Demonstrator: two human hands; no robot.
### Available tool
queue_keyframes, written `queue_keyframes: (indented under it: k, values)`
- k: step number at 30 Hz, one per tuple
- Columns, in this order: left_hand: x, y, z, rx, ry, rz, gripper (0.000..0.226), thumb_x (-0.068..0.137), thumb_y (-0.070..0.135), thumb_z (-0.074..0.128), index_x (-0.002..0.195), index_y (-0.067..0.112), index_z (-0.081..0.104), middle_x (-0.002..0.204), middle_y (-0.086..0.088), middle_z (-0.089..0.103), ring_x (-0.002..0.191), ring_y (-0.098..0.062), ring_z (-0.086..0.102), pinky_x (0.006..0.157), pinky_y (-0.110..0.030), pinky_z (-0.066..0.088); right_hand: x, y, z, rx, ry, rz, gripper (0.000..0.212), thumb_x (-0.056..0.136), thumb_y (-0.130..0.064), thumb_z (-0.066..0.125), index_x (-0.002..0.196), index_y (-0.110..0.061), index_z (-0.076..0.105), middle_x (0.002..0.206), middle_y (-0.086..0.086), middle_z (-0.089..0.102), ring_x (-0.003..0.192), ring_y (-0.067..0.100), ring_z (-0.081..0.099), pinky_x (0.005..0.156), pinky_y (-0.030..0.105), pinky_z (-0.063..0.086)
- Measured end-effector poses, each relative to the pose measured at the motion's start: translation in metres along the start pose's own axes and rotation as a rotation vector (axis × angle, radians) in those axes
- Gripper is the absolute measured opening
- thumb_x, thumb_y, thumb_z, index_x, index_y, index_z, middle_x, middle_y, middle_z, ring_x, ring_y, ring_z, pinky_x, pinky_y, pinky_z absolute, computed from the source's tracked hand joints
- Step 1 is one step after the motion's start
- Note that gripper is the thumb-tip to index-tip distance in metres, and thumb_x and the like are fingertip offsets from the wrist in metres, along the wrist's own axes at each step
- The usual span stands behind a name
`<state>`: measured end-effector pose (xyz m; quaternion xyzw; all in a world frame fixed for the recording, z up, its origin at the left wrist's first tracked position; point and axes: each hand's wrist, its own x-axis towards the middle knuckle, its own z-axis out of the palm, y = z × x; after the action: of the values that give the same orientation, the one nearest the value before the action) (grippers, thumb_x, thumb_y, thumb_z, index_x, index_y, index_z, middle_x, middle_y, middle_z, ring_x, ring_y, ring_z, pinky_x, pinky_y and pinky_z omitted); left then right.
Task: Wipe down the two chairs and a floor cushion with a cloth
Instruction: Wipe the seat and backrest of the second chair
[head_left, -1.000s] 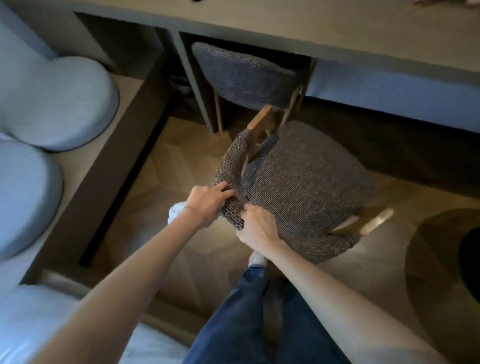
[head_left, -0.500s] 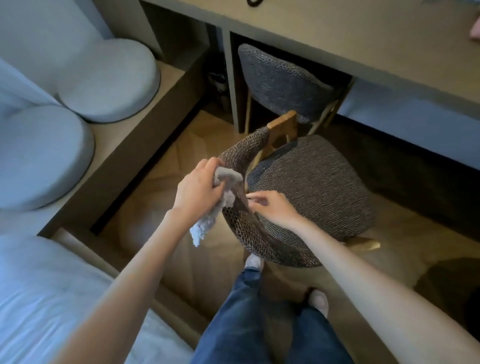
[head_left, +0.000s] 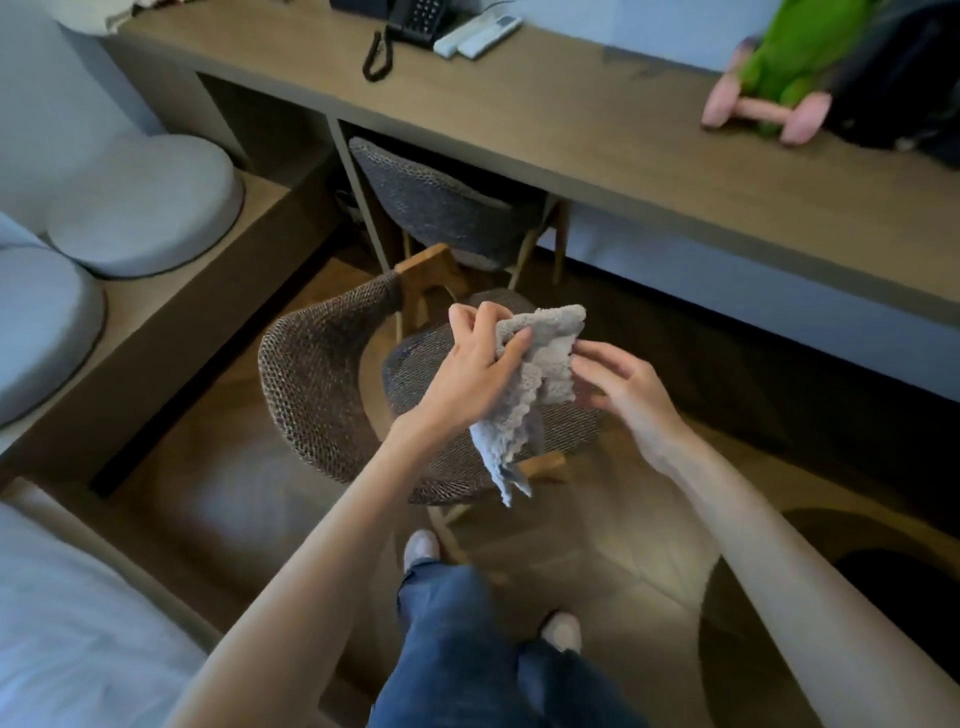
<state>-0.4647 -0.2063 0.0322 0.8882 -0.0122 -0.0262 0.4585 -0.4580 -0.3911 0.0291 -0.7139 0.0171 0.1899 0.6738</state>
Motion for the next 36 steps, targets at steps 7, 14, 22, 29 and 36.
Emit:
queue_keyframes:
  k: [7, 14, 22, 29, 36]
  values:
    - [0.025, 0.053, 0.057, -0.067, 0.000, -0.039, 0.016, 0.102, 0.038, 0.036, 0.108, 0.023, 0.033, 0.109, 0.001, 0.033, 0.090, 0.001, 0.040, 0.082, -0.018, 0.029, -0.007, -0.023, -0.075, -0.057, -0.030, -0.079, 0.017, 0.093, -0.022, 0.061, 0.106, -0.033, 0.065, 0.103, -0.010, 0.072, 0.096, 0.000, 0.066, 0.073, 0.013, 0.051]
    - [0.088, 0.042, 0.088, -0.165, 0.105, -0.073, 0.009, 0.103, 0.034, 0.033, 0.103, 0.026, 0.037, 0.105, 0.001, 0.039, 0.091, 0.013, 0.038, 0.079, -0.002, 0.030, 0.074, -0.028, -0.111, -0.377, -0.013, -0.228, 0.025, 0.089, -0.015, 0.066, 0.114, -0.015, 0.067, 0.100, -0.010, 0.068, 0.090, -0.003, 0.062, 0.073, 0.008, 0.048]
    - [0.186, 0.016, 0.109, -0.272, 0.247, -0.230, 0.010, 0.099, 0.028, 0.047, 0.098, 0.018, 0.045, 0.099, -0.006, 0.054, 0.089, -0.021, 0.055, 0.070, -0.030, 0.047, 0.210, -0.052, -0.145, -0.610, -0.227, -0.248, 0.022, 0.095, -0.017, 0.057, 0.114, -0.018, 0.067, 0.099, -0.013, 0.064, 0.095, 0.000, 0.060, 0.074, 0.010, 0.046]
    - [0.213, -0.008, 0.112, -0.090, 0.304, -0.357, 0.013, 0.088, 0.020, 0.065, 0.097, 0.012, 0.059, 0.107, 0.004, 0.046, 0.105, -0.015, 0.048, 0.088, -0.025, 0.044, 0.295, -0.065, -0.135, -0.788, -0.468, -0.321, 0.017, 0.096, -0.017, 0.055, 0.109, -0.021, 0.065, 0.105, -0.010, 0.060, 0.096, -0.001, 0.055, 0.074, 0.003, 0.041]
    - [0.191, -0.010, 0.140, -0.044, 0.533, -0.580, 0.019, 0.080, 0.026, 0.074, 0.076, 0.014, 0.060, 0.144, 0.002, 0.040, 0.132, -0.023, 0.038, 0.107, -0.038, 0.037, 0.336, -0.044, -0.092, -0.829, -0.741, -0.475, 0.015, 0.090, -0.016, 0.065, 0.102, -0.024, 0.060, 0.094, -0.015, 0.061, 0.085, -0.015, 0.055, 0.070, -0.003, 0.042]
